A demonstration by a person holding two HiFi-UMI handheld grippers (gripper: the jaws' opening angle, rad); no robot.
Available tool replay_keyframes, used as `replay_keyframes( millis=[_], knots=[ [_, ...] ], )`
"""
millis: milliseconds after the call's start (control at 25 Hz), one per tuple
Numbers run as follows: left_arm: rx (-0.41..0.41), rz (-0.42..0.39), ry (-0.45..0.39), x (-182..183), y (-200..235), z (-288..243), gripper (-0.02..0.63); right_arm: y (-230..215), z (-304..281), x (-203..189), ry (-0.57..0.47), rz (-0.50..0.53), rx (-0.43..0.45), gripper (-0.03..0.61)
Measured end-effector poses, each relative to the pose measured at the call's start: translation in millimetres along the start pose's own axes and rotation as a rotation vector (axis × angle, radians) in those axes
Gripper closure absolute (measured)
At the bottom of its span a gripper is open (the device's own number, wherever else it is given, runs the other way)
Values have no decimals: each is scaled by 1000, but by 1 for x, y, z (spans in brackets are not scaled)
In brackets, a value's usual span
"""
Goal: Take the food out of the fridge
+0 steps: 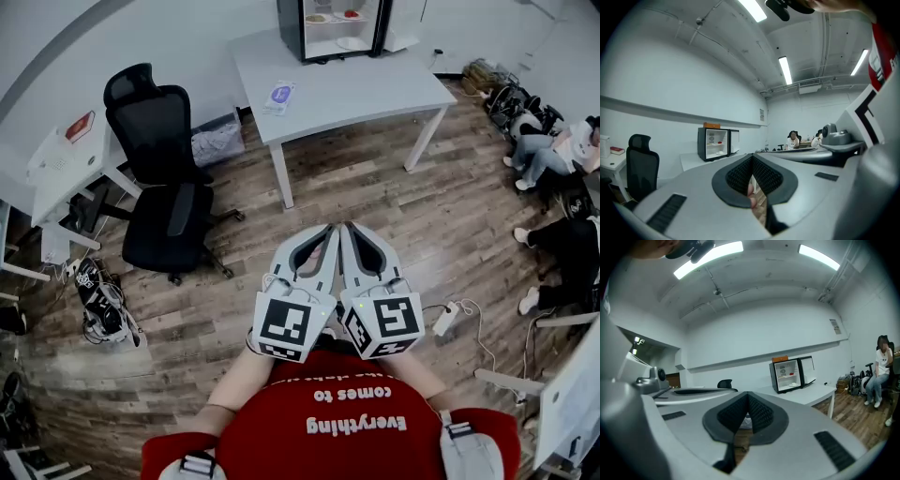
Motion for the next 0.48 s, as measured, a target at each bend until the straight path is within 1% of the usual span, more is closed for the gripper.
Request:
replay_keyframes(
  millis=[80,160,240,320,360,480],
  knots=[
    [27,-14,-16,-4,-5,-3,612,-7,-1,-3,6,-15,28,568],
    [51,-7,-36,-9,-8,-6,612,-13,-3,-7,19,-20,55,567],
    [64,19,-33,-12,-7,-10,616,-16,-7,-9,21,29,73,567],
    [61,40,-15,-12,-2,-18,618,-20,-15,-9,18,81,77,568],
    [54,46,-8,-12,1,-24,618,-23,-19,-9,17,90,77,568],
    [31,42,6,-9,6,-45,618,-39,-31,-8,11,81,65,568]
  ],
)
Point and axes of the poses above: the fingertips, and each gripper's own axes: z backward along the fingers, y to its left, x out of its top, the point moved 10 cm from there along z, backward along the fingers, and after that the axes turned 5 degrees about z, right-handed, at the moved point
